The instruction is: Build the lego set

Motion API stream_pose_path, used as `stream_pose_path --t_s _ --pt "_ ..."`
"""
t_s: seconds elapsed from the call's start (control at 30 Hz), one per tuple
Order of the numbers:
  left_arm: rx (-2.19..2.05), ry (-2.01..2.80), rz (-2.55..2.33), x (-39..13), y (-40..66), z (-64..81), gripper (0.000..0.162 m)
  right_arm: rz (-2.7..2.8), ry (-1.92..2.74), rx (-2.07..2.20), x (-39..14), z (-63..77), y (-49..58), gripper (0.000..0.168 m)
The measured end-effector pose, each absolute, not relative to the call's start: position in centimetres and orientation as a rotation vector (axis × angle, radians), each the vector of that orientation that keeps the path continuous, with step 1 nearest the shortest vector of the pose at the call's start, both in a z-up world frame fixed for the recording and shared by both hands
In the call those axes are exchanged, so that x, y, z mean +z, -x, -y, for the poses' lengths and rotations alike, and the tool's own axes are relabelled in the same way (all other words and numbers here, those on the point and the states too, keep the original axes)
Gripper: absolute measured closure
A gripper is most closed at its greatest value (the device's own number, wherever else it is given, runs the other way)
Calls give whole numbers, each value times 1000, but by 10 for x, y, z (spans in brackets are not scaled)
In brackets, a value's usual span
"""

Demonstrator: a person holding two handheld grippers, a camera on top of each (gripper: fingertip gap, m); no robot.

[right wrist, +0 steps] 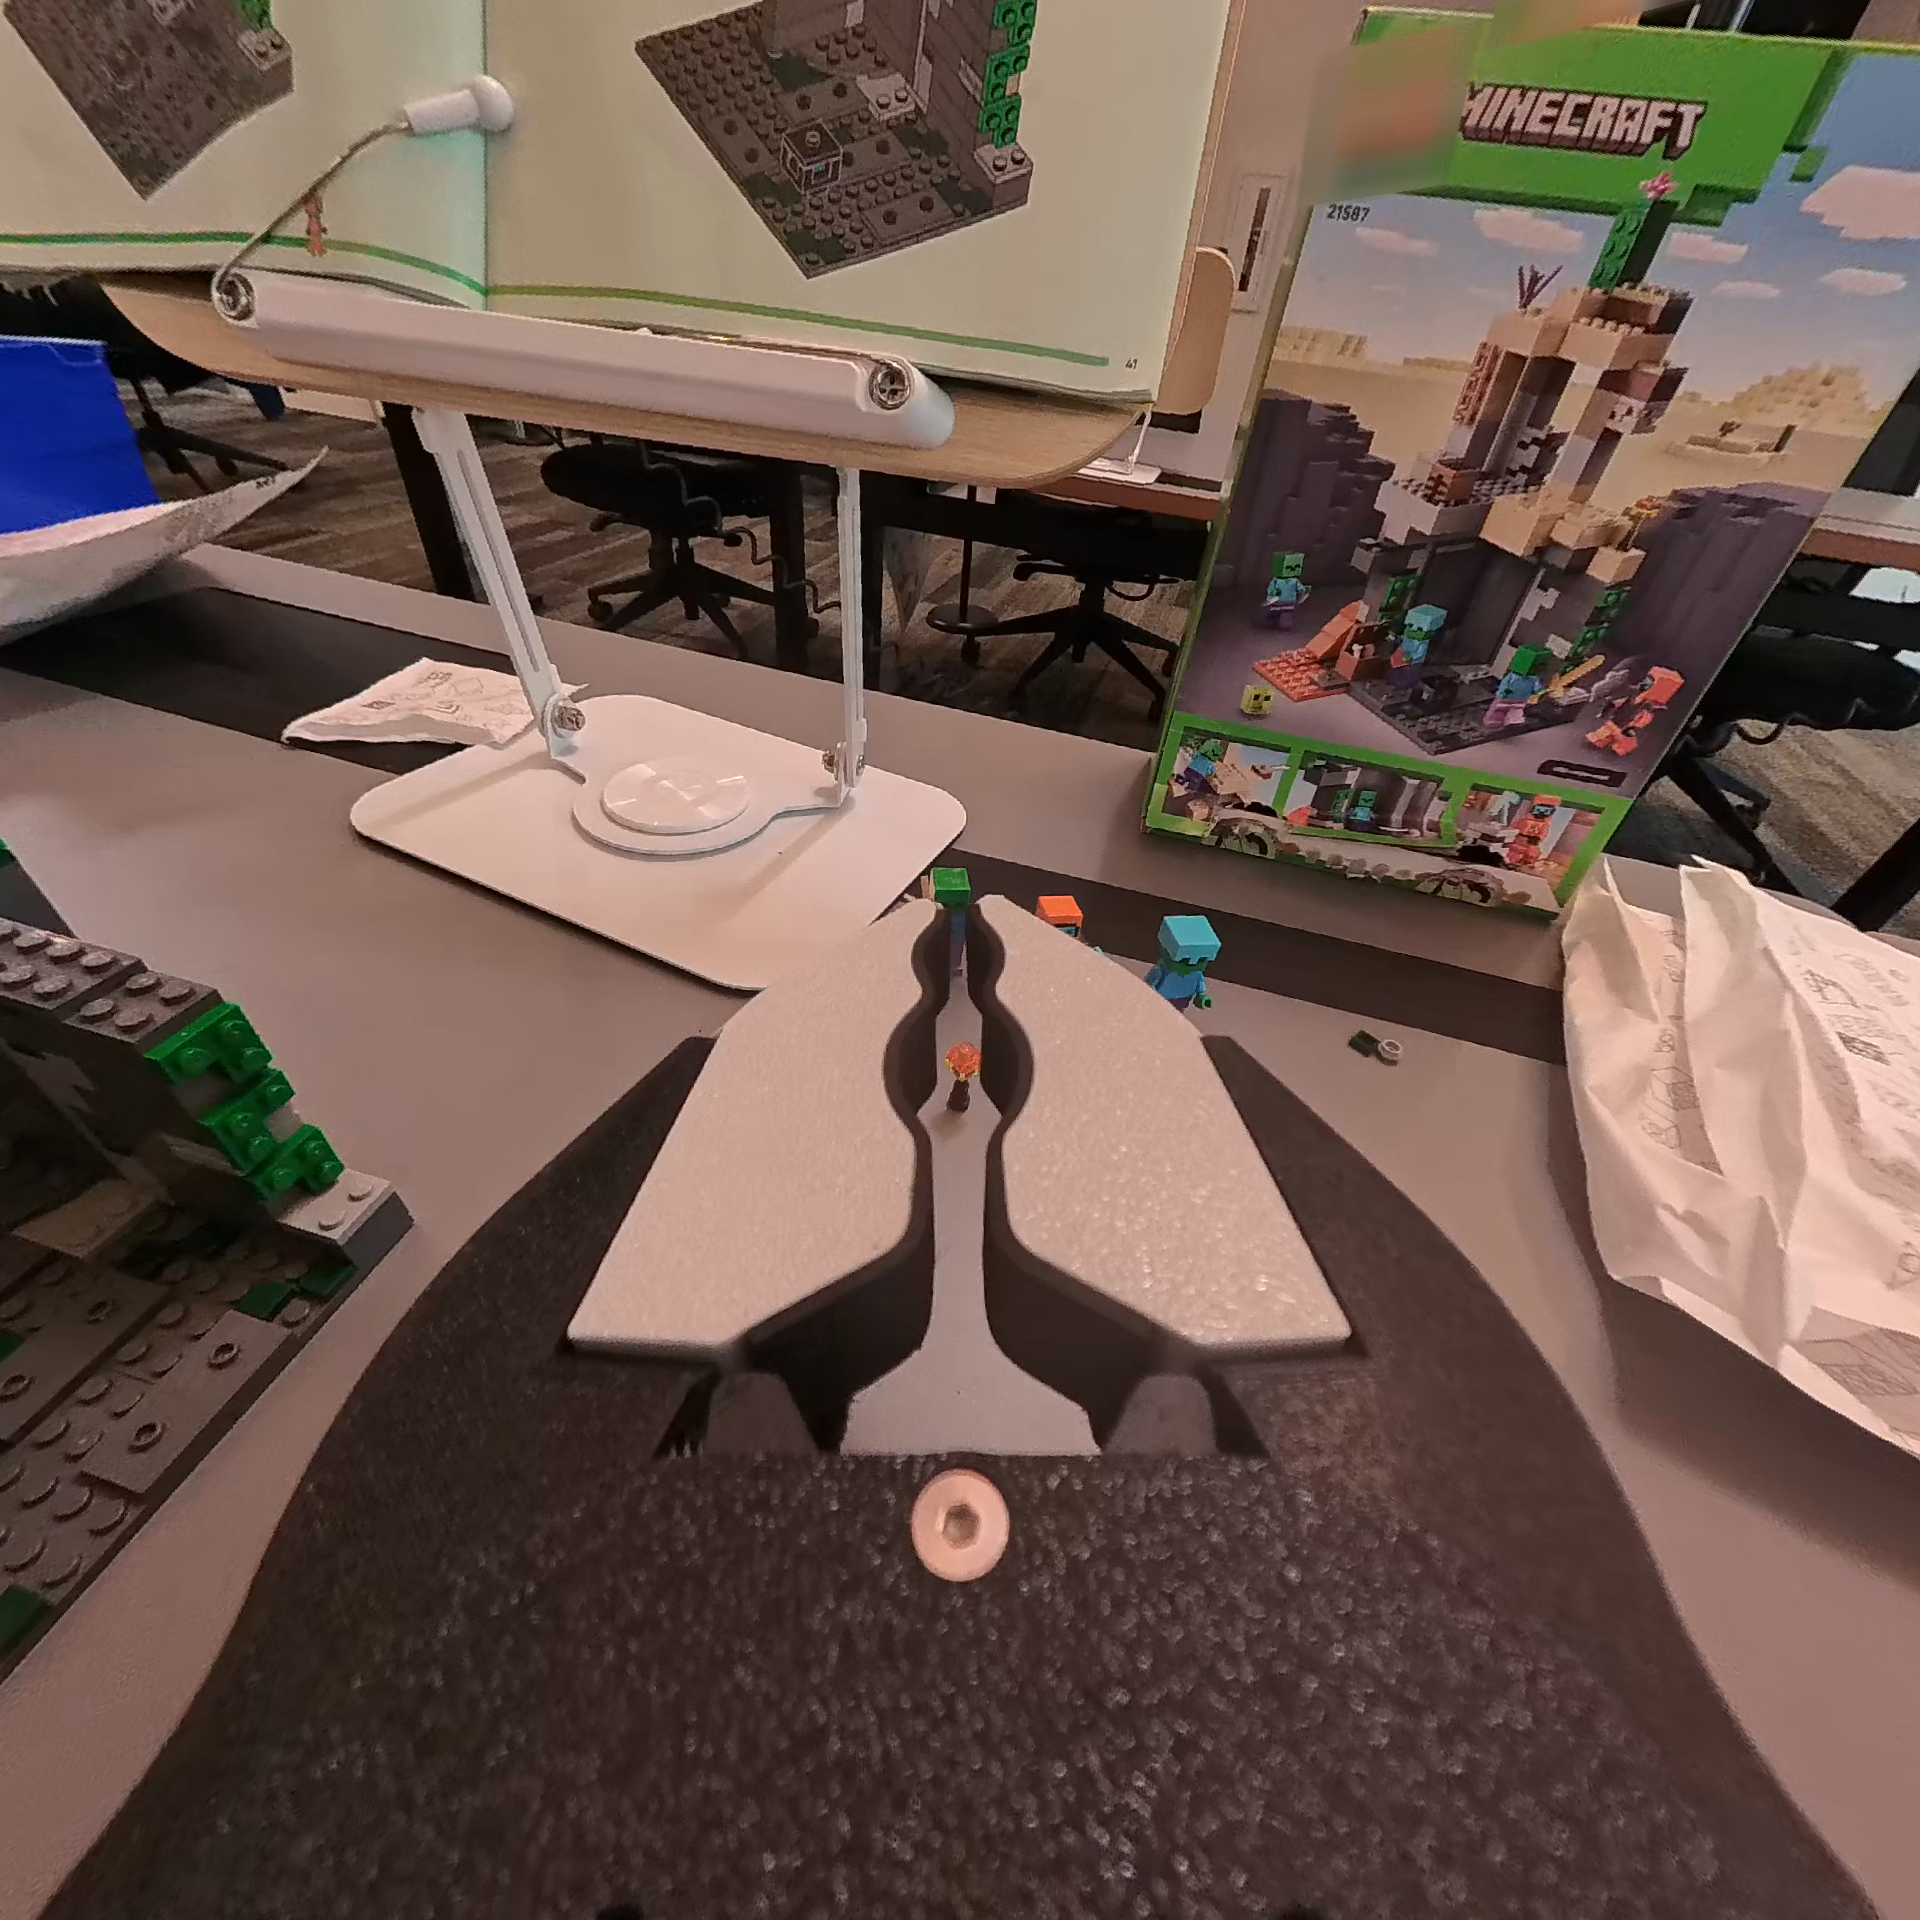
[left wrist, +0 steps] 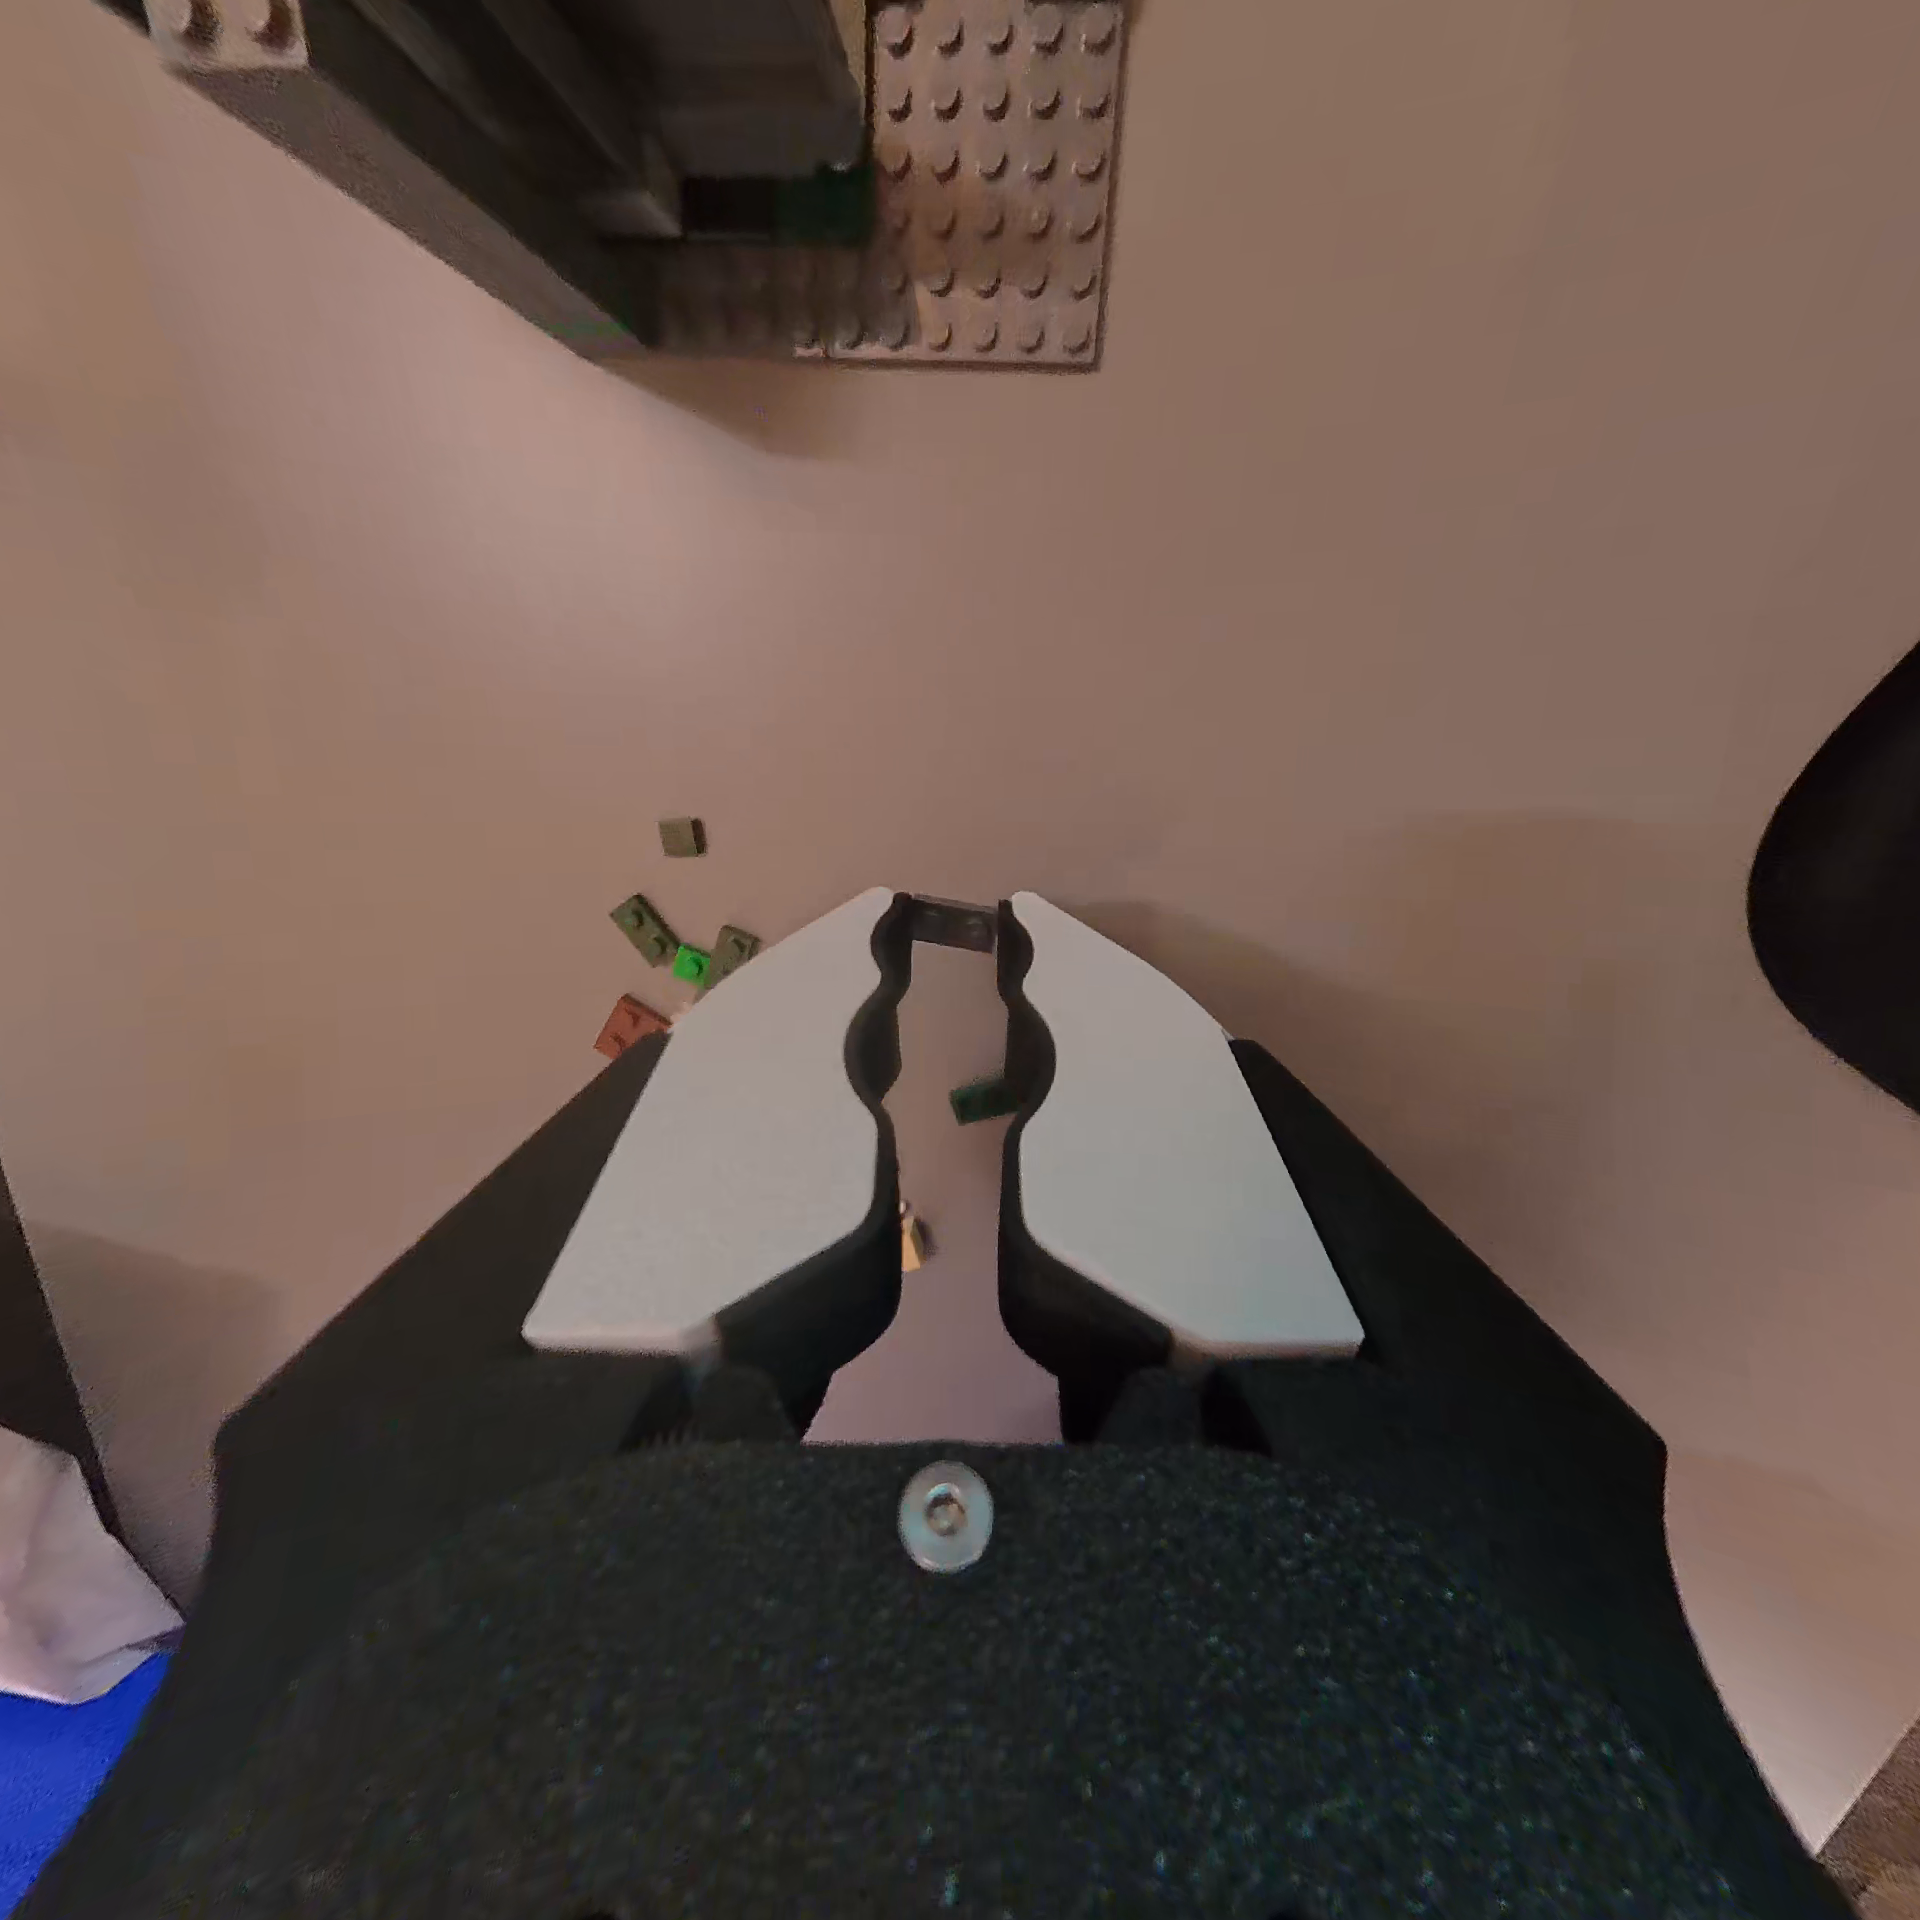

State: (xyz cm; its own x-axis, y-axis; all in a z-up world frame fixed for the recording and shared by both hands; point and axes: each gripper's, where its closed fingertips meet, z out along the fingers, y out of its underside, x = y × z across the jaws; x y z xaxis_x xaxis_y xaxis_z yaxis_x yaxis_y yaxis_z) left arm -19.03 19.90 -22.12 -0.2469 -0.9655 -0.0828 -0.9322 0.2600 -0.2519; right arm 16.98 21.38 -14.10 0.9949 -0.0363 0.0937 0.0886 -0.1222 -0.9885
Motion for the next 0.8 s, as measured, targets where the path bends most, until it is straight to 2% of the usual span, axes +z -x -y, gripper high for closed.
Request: stream_pose_path --t_s 0.27,0.57,0.8 --pt "-73 1910 -2244 -223 231 -238 147 36 1689 -104 -141 -214 -171 166" --pt "-113 2014 -2178 -236 254 -269 146 43 1700 -112 -144 -214 -171 166" --pt "-188 2019 -2165 -238 251 -264 133 46 1707 -112 -146 -215 -171 166"
